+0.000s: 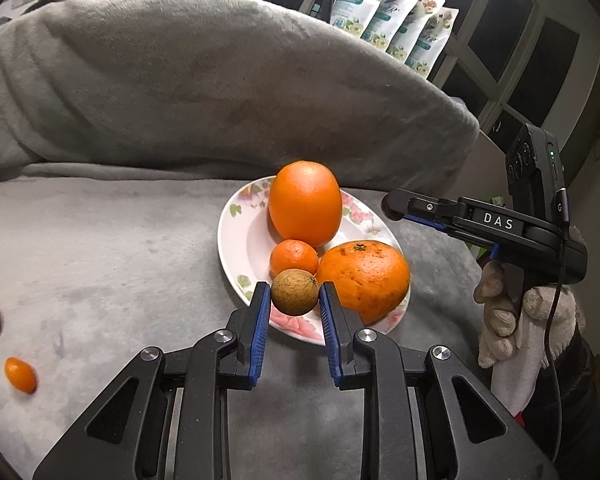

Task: Organize fruits
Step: 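Carry the plum and brown fruit to the plate and open both grippers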

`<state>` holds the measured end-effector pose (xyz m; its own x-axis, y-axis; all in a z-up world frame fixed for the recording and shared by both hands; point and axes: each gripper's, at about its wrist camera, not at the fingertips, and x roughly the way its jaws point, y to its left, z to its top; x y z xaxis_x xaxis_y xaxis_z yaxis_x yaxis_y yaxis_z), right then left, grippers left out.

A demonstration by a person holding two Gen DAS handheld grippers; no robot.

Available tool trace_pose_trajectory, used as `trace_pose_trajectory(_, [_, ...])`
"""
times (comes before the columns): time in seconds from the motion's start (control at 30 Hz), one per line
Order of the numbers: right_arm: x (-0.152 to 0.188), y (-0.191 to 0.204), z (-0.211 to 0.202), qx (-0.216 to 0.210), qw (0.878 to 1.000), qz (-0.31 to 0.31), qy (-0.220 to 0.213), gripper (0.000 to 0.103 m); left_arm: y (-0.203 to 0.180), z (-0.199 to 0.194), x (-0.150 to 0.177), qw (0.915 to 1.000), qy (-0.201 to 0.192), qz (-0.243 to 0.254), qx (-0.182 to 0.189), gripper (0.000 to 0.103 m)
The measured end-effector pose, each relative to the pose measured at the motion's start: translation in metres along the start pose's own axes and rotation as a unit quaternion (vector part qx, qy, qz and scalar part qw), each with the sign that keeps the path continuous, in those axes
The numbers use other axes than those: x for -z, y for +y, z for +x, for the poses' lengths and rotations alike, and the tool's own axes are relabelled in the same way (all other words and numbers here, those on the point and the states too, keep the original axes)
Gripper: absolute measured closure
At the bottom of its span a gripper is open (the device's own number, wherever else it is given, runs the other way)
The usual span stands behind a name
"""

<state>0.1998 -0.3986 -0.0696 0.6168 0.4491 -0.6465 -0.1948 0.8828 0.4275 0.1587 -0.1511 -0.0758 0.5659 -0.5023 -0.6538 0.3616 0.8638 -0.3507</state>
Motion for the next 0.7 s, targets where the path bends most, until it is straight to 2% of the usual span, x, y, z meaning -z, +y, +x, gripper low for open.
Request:
trace_pose_trajectory(0.53, [-0.003,-0.007,0.013,-0.004,1.000,0.018,0.008,0.078,0.000,0.010,-0.004,1.0000,0.004,0.002,0.001,0.079])
trace_pose_trajectory(0.6, [-0.003,-0.008,0.013,-0.001,1.000,0.019,0.009,0.071,-0.001,0.009,-0.003,1.0000,0.003,0.004,0.001,0.079])
trace_pose_trajectory(0.67, [-0.003,-0.007,0.013,-0.006,1.000,0.019,0.006,0.053,-0.002,0.009,-0.004,1.0000,0.003,0.005,0.001,0.079])
trace_pose_trajectory(0.7, [-0.003,-0.007,0.012,-0.009,1.000,0.021,0.004,0.048,-0.002,0.009,-0.004,1.0000,0.003,0.004,0.000,0.072])
